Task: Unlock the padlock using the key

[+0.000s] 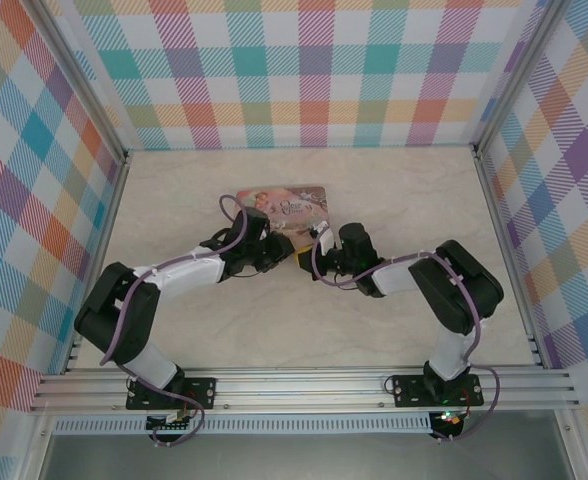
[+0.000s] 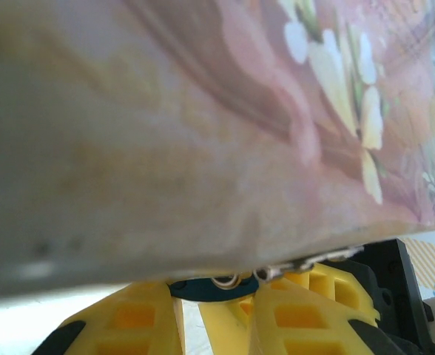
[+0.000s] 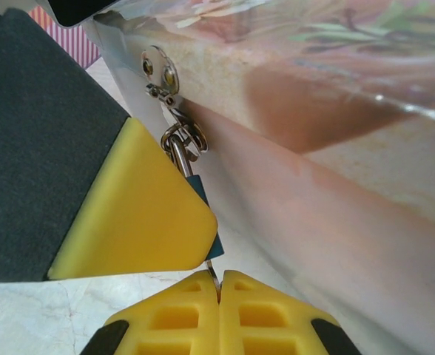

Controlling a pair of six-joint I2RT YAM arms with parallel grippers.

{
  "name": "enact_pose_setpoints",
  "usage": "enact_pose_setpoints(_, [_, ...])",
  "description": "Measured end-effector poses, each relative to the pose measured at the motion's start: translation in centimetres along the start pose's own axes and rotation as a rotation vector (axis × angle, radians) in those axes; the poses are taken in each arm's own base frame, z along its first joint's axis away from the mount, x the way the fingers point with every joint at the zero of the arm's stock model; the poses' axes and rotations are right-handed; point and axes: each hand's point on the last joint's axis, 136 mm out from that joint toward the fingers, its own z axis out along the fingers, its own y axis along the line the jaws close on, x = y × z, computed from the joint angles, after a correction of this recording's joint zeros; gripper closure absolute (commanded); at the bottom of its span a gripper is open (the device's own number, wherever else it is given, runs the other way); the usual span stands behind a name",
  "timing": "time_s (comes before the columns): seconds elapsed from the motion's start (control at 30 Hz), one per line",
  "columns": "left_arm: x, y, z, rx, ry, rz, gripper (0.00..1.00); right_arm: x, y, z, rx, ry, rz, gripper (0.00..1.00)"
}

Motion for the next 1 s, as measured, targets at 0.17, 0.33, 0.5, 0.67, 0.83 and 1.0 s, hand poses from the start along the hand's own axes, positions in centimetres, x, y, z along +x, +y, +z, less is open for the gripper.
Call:
enact_pose_setpoints(0.17, [0.0, 0.4, 0.3, -0.012, 0.002, 0.003, 0.67, 0.3, -0.2, 0.2, 0.002, 0.003, 0.02, 1.0])
enact_pose_setpoints(0.33, [0.7, -0.1, -0.1, 0.006, 0.031, 0.028, 0.49, 0.7, -0.5, 0.8, 0.006, -0.01, 0.047, 1.0])
enact_pose_setpoints(0.5, [0.5, -2.1, -2.1, 0.065, 0.014, 0.047, 0.34, 3.1, -1.4, 1.0, 0.027, 0.027, 0.104, 1.0])
enact_pose_setpoints(0.67, [-0.2, -2.9, -5.2, 0.088, -0.033, 0.066, 0.28, 2.8, -1.2, 0.9, 0.019, 0.008, 0.124, 1.0])
enact_pose_setpoints(0.83, [-1.6, -2.8, -8.0, 0.108, -0.098, 0.057, 0.3, 2.9, -0.7, 1.0, -0.003, 0.012, 0.176, 1.0])
enact_pose_setpoints(1.0, [-0.6, -0.4, -7.9, 0.093, -0.099, 0.03, 0.33, 2.9, 0.0, 1.0, -0.013, 0.022, 0.249, 1.0])
